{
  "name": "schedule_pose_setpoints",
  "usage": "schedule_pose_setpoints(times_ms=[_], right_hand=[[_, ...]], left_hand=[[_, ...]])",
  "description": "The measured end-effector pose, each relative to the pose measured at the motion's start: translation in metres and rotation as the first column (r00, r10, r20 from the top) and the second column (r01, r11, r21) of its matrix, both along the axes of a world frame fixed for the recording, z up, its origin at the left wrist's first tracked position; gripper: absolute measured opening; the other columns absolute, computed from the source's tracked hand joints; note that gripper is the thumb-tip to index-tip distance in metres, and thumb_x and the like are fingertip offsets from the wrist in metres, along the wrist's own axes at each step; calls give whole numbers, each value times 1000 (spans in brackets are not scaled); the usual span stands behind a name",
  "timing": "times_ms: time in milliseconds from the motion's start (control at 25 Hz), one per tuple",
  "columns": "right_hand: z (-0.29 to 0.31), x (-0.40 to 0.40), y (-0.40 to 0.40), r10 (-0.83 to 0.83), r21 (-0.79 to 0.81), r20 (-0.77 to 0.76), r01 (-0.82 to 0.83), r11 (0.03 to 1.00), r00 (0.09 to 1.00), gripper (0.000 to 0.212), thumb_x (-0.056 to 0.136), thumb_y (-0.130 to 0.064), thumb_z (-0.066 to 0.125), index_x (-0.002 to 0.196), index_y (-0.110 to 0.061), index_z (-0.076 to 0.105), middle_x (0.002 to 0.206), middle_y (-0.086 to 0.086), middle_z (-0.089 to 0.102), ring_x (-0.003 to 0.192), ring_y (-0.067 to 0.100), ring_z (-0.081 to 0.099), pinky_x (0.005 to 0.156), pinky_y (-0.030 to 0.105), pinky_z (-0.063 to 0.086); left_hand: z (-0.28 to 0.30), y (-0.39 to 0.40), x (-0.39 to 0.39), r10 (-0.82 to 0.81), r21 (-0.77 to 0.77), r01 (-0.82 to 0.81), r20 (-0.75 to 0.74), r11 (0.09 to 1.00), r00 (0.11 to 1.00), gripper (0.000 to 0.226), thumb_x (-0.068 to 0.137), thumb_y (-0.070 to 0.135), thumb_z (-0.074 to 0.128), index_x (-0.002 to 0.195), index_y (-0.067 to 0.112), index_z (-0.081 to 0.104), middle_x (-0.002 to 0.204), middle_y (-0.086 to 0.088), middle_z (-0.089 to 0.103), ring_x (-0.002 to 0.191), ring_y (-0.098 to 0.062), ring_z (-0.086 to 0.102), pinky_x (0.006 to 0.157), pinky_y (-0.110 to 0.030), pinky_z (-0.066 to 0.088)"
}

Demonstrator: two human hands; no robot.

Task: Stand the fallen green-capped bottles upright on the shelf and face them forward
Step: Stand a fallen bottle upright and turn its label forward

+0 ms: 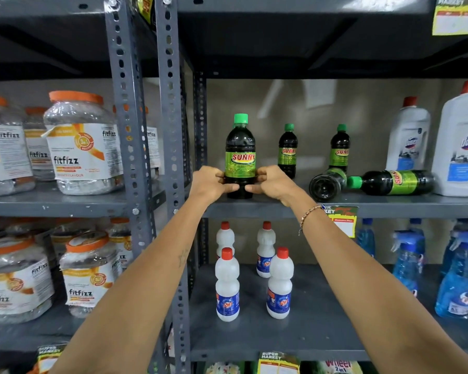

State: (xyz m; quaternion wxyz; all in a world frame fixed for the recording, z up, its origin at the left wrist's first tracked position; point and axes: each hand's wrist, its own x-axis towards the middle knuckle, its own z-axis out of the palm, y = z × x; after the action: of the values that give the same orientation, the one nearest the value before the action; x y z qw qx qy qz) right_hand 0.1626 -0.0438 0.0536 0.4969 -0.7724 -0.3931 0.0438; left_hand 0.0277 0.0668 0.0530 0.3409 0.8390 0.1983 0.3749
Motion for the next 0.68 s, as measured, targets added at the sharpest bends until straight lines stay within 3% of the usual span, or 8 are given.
schedule_pose_setpoints(times_ms=[280, 680], right_hand=[[6, -26, -20, 58, -7, 24, -58, 998, 998, 45, 74, -9, 78, 117, -6, 64, 115, 10, 70, 109, 20, 64, 101, 35, 48], [7, -40, -29, 98, -16, 12, -98, 995, 995, 43, 80, -8, 73, 121, -7, 61, 120, 9, 68, 113, 20, 62, 103, 36, 46]], left_hand=[[1, -8, -20, -11, 23, 11, 11, 1000, 1000, 44, 69, 24, 83, 107, 6, 69, 104, -10, 71, 84, -10, 60, 82, -22, 47], [-5, -14, -25, 0, 50, -1, 2, 999, 1000, 44, 76, 22, 77, 115, 7, 66, 113, -12, 69, 99, -16, 64, 83, -21, 44]])
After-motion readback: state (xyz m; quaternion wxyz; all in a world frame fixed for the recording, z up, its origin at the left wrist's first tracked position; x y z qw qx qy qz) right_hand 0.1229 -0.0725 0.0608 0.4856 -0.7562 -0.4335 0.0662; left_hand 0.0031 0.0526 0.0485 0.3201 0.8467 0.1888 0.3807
